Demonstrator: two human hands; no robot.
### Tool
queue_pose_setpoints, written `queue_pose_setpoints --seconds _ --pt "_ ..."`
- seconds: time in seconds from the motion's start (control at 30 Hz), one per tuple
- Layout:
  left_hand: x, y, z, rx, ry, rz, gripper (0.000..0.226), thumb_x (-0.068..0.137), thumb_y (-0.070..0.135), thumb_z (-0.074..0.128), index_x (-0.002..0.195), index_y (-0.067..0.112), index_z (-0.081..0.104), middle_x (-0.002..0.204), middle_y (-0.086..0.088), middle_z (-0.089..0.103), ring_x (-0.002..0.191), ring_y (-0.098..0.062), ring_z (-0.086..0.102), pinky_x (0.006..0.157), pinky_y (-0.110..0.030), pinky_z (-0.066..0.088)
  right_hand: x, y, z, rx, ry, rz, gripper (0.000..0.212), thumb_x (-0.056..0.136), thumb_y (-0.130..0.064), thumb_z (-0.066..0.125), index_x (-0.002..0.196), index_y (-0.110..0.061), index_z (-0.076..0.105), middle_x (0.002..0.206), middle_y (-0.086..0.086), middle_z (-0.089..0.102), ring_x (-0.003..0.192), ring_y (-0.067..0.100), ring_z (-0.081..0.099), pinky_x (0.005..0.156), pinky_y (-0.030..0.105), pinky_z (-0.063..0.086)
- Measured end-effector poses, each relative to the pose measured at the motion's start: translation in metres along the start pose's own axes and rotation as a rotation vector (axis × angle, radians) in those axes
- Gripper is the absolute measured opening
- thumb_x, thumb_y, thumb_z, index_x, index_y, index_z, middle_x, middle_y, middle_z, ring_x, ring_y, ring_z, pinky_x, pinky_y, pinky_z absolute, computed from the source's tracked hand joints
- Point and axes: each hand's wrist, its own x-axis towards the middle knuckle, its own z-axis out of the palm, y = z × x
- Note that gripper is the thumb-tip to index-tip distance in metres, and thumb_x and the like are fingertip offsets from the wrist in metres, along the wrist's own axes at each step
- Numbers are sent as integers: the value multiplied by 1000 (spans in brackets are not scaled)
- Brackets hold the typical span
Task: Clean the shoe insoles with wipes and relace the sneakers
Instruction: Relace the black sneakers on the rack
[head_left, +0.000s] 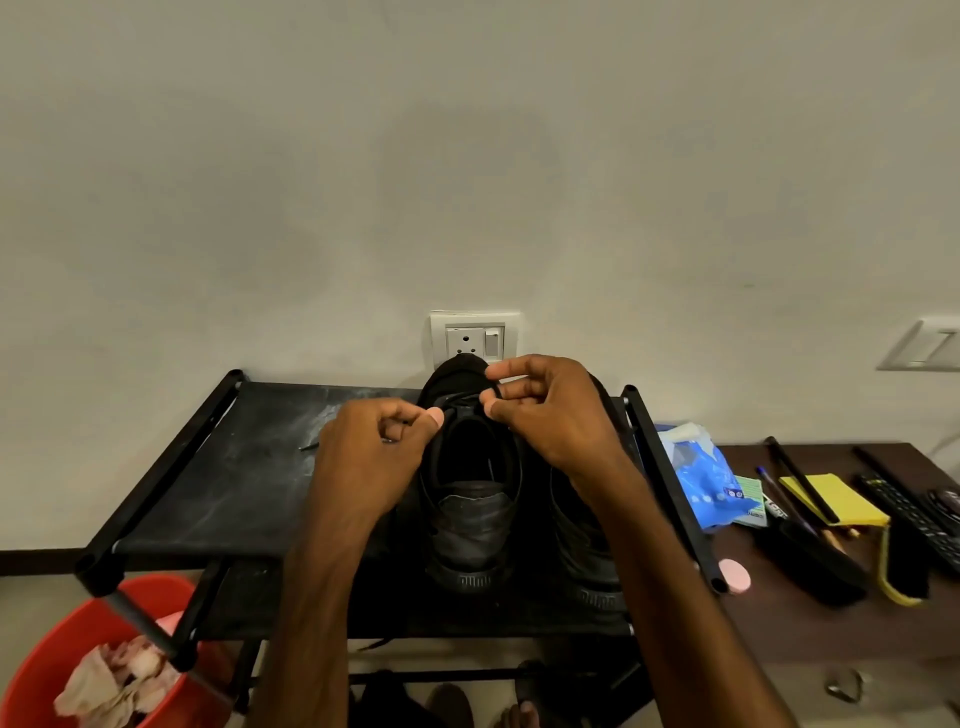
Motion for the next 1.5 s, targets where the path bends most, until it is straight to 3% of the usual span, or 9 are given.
queue_pose_setpoints --seconds 0.17,0.4,0.53,0.63,0.73,0.87,1.03,1.23,1.5 --pt "0 -3 -12 28 -124 -26 7 91 32 72 86 28 76 70 6 72 65 -1 64 67 -21 46 3 2 -4 -124 51 -37 27 86 -16 80 110 -25 71 85 -2 76 78 9 74 75 24 62" --pt "3 -8 -13 11 -170 -99 4 93 25 71 90 25 74 76 3 74 80 -12 70 73 -30 54 3 1 -9 19 63 -26 33 84 -16 82 116 -15 72 77 -4 77 70 4 71 84 31 61" --pt "5 -8 -6 -11 -111 -85 17 96 28 66 84 18 73 69 4 67 68 -10 62 73 -28 48 -1 0 -12 -13 36 -2 8 86 -18 80 93 -14 80 81 -4 78 76 8 73 80 30 60" --pt "4 -5 -2 -67 -54 -63 30 100 37 59 84 16 74 64 -6 61 54 -7 49 61 -25 42 -5 0 -13 -54 19 12 19 90 -24 76 76 -12 80 82 -7 77 77 12 71 81 37 61" --pt "3 3 -1 -175 -23 -75 33 103 38 54 83 20 73 59 15 60 43 4 47 53 -22 35 -7 -6 -14 -21 7 -21 15 92 -24 73 83 -13 80 83 -7 78 76 -1 70 78 28 58" --pt "1 13 -5 -316 38 -87 40 101 45 53 73 23 70 63 13 63 60 -5 54 62 -26 41 -9 -15 -12 55 13 -61 15 95 -27 70 95 -16 80 85 -7 78 86 -1 72 90 27 55" --pt "0 41 -25 -527 59 -51 39 104 38 52 79 15 70 95 4 78 90 -12 74 88 -32 55 -10 -39 -10 72 5 -98 13 95 -24 70 95 -15 79 85 -4 78 86 5 73 78 24 55" --pt "15 80 -53 -631 44 -35 35 103 34 54 88 10 76 93 -2 79 92 -20 75 86 -32 57 -6 -83 -21 37 -3 -158 16 98 -24 67 100 -13 78 86 0 79 85 11 74 75 27 55" --pt "32 141 -89 -454 18 132 12 92 9 67 97 3 76 96 -8 77 88 -19 76 81 -32 62 -16 -153 -50 -38 37 -280 20 99 -21 64 95 -6 77 85 6 78 83 21 76 71 29 54"
